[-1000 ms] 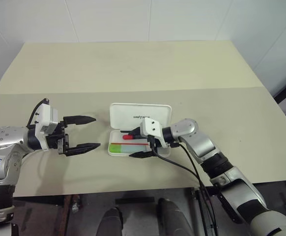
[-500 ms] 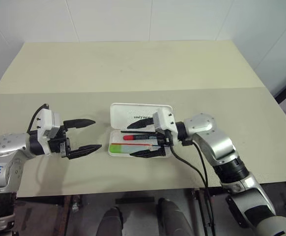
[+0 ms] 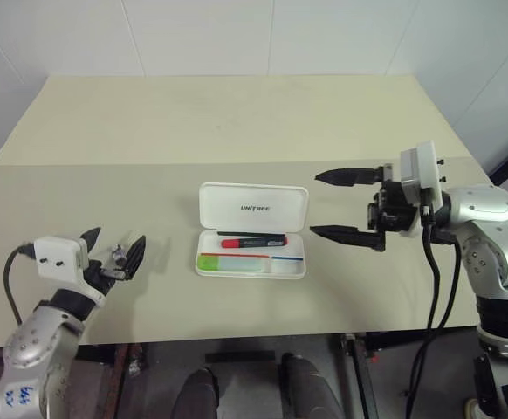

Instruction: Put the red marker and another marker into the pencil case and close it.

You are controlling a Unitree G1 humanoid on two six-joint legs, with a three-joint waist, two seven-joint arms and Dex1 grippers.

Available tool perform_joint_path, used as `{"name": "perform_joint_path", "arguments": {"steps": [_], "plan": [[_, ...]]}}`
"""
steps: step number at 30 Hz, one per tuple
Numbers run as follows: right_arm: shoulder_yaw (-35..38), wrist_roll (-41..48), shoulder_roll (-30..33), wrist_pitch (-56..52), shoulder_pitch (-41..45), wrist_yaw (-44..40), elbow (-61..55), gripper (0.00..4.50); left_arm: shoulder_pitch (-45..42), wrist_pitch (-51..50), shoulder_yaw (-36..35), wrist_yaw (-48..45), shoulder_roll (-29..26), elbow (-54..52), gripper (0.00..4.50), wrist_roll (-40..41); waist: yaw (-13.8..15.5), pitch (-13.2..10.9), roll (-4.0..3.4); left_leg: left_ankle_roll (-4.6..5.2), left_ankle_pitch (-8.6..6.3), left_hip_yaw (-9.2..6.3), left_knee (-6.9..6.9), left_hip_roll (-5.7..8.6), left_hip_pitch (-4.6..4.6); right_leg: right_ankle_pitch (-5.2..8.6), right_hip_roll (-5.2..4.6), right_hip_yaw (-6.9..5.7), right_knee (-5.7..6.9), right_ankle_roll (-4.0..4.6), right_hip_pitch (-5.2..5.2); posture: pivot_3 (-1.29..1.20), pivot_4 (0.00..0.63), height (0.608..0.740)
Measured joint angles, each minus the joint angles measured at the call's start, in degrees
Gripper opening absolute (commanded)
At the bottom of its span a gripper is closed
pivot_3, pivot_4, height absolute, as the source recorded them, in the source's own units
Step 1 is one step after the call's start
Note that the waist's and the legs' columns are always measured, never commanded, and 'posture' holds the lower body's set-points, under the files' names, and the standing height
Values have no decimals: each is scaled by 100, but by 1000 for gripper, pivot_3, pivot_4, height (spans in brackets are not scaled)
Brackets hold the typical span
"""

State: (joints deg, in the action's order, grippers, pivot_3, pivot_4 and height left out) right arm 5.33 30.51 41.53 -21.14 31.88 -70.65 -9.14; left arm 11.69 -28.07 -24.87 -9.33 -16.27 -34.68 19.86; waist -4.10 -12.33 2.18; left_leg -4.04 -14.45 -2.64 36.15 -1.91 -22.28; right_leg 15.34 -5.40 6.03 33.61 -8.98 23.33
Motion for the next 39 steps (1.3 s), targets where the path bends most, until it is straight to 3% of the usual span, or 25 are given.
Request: {"name": "perform_joint_path", "arguments": {"steps": [9,23,35,39], "plan": [[-48,-108,34,215,-70,41,103,4492,17,-957,313,1273,639,-509,4500,-477,56,-1,2,1,2,1,1,0,-2,2,2,1,-7,4,2,0,150,740],[-45,41,30,42,-149,516,-433,4492,-816,-1147,550,1338,604,488,4500,-695,124,0,3,-1,1,0,-6,2,-6,1,1,0,-15,5,3,0,150,740],[-30,189,63,-117,-244,718,-656,4500,-962,-1195,577,1340,557,631,392,-737,142,0,4,-1,1,0,-6,2,-6,1,1,0,-12,5,5,0,150,740],[-25,277,126,-152,-350,667,-656,4500,-966,-1192,585,1343,559,628,309,-761,155,0,3,-1,1,0,-6,2,-6,1,1,0,-11,5,5,0,150,740]]}}
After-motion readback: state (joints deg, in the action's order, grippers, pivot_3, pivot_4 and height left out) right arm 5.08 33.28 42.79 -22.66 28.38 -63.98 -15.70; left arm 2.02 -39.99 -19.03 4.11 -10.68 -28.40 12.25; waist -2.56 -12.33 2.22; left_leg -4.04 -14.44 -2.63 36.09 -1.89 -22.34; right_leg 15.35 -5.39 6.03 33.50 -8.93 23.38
